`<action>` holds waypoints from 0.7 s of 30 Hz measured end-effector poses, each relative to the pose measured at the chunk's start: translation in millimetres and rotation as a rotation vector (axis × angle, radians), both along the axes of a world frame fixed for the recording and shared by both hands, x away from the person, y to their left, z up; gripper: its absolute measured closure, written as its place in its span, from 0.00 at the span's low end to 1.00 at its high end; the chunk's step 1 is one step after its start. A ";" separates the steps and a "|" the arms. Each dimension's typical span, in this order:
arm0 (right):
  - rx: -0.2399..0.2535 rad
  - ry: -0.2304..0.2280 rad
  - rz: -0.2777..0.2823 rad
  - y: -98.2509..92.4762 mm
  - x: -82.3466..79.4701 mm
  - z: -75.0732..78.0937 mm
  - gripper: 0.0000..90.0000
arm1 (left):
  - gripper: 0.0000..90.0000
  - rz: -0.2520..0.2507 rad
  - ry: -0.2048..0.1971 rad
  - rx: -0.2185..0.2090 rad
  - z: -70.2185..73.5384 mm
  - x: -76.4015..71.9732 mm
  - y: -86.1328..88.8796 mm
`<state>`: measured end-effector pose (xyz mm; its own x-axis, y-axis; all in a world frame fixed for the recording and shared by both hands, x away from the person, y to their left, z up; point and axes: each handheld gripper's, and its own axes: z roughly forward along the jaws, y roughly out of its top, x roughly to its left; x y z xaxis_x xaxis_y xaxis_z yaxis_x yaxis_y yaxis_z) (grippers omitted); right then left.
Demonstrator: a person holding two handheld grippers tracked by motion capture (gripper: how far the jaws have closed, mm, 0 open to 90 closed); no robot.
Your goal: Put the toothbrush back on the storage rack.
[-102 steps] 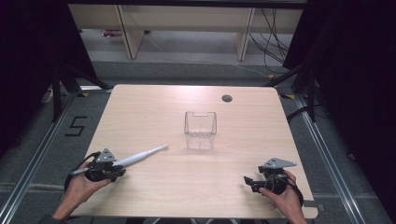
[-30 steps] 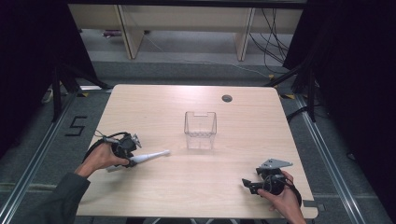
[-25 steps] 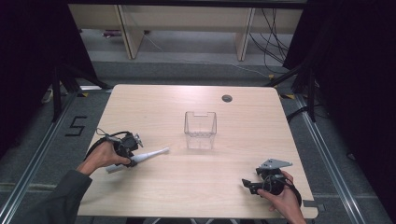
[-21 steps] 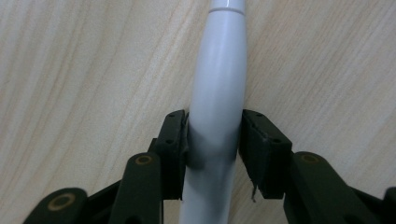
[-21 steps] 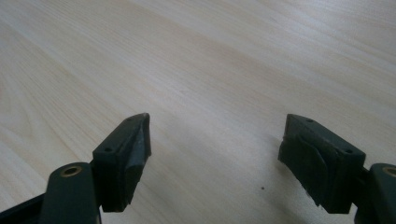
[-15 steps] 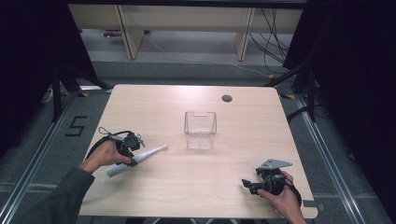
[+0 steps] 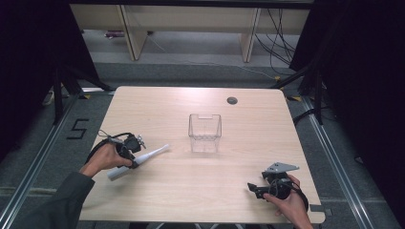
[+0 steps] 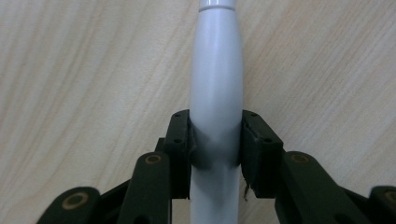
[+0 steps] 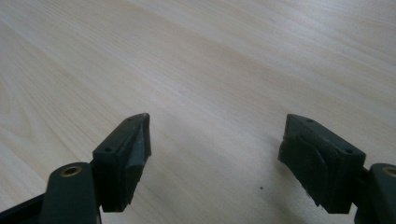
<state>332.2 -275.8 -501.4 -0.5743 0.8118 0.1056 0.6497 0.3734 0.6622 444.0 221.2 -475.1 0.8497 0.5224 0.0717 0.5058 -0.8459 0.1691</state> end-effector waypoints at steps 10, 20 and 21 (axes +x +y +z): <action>0.000 0.000 -0.002 -0.2 0.1 -0.1 0.27 | 0.73 0.034 -0.063 -0.116 22.3 -5.2 9.1; -0.003 0.001 -0.005 -0.4 0.3 -0.2 0.27 | 0.73 0.118 -0.198 -0.294 48.1 -5.4 17.2; -0.003 0.001 -0.005 -0.4 0.3 -0.2 0.27 | 0.73 0.118 -0.198 -0.294 48.1 -5.4 17.2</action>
<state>332.6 -276.2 -501.5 -0.5697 0.8152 0.1040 0.6523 0.3716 0.6606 438.6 238.5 -427.0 0.7672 0.6385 0.0608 0.5302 -0.6847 0.5002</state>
